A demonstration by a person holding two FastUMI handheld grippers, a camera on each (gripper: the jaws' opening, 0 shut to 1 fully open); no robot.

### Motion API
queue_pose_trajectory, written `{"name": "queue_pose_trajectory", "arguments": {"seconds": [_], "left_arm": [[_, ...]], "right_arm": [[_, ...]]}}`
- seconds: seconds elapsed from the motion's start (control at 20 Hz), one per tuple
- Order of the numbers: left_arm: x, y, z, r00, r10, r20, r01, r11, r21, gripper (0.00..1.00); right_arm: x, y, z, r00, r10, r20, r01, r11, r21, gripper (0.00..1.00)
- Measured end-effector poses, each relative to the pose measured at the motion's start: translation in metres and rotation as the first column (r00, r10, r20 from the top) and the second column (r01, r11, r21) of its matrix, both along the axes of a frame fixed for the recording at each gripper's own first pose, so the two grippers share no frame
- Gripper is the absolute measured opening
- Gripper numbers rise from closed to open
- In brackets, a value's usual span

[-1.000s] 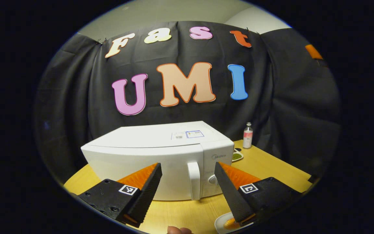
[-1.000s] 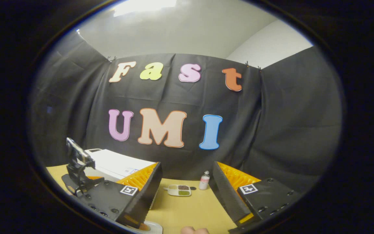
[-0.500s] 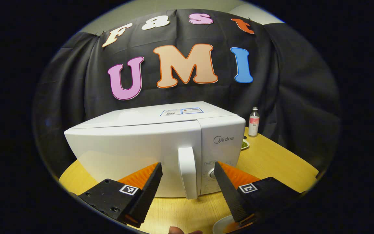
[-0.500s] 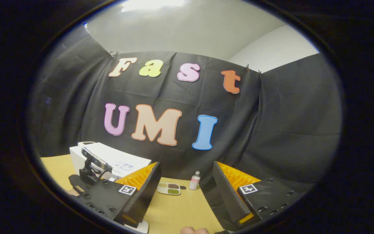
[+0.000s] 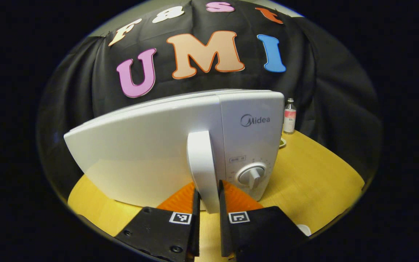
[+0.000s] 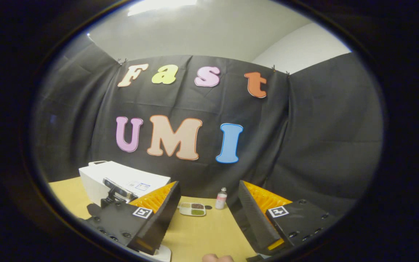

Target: Open the microwave oven with the left hand, put the food in, and close the microwave oven.

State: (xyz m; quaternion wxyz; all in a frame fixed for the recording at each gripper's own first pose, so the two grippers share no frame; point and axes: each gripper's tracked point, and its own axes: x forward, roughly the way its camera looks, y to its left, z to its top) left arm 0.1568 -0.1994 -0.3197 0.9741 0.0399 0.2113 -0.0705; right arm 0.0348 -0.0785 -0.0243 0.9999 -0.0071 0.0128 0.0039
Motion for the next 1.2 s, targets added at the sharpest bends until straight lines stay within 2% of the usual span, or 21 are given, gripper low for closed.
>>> {"name": "queue_pose_trajectory", "arguments": {"seconds": [0.1,0.3,0.35,0.45,0.5,0.55,0.6,0.7,0.8,0.9,1.05,1.2], "left_arm": [[0.0,-0.002,-0.002,1.0,0.001,0.01,-0.001,0.999,-0.043,0.18],[-0.005,-0.003,-0.005,0.998,-0.054,-0.019,0.054,0.998,-0.019,0.11],[-0.001,-0.004,-0.003,0.999,-0.054,-0.006,0.053,0.998,-0.021,0.1],[-0.007,-0.002,-0.007,0.998,-0.025,-0.059,0.023,0.999,-0.039,0.06],[-0.004,-0.002,-0.003,0.999,-0.025,-0.04,0.023,0.998,-0.056,0.05],[-0.009,-0.002,-0.006,0.997,-0.036,-0.069,0.032,0.998,-0.056,0.05],[-0.026,-0.001,-0.01,0.994,-0.037,-0.101,0.031,0.998,-0.063,0.05],[-0.042,0.006,0.002,0.998,-0.052,-0.042,0.049,0.996,-0.073,0.05],[-0.07,0.016,0.001,0.997,-0.069,-0.039,0.065,0.995,-0.079,0.05],[-0.098,0.029,0.0,0.994,-0.075,-0.075,0.067,0.992,-0.106,0.05],[-0.135,0.052,0.0,0.992,-0.093,-0.087,0.084,0.991,-0.101,0.05],[-0.163,0.082,0.001,0.995,-0.058,-0.085,0.049,0.993,-0.103,0.06]], "right_arm": [[0.0,0.001,-0.001,1.0,0.002,-0.001,-0.002,1.0,0.001,0.97],[-0.001,0.011,-0.003,1.0,0.023,-0.004,-0.023,0.999,0.025,0.97],[-0.001,0.014,-0.004,0.999,0.033,-0.006,-0.033,0.999,0.038,0.97],[0.001,0.022,-0.004,0.999,0.048,-0.01,-0.047,0.997,0.068,0.97],[0.0,0.027,-0.007,0.998,0.061,-0.015,-0.059,0.995,0.078,0.97],[0.0,0.03,-0.006,0.997,0.071,-0.014,-0.07,0.994,0.081,0.97],[0.001,0.033,-0.003,0.997,0.08,-0.008,-0.079,0.994,0.075,0.97],[0.002,0.034,-0.004,0.997,0.081,0.006,-0.081,0.995,0.055,0.96],[0.002,0.04,-0.013,0.996,0.09,-0.009,-0.09,0.994,0.067,0.96],[0.002,0.053,-0.019,0.993,0.117,-0.023,-0.115,0.991,0.075,0.97],[0.004,0.067,-0.03,0.989,0.145,-0.039,-0.144,0.989,0.025,0.96],[-0.002,0.088,-0.039,0.98,0.191,-0.056,-0.19,0.981,0.03,0.99]]}}
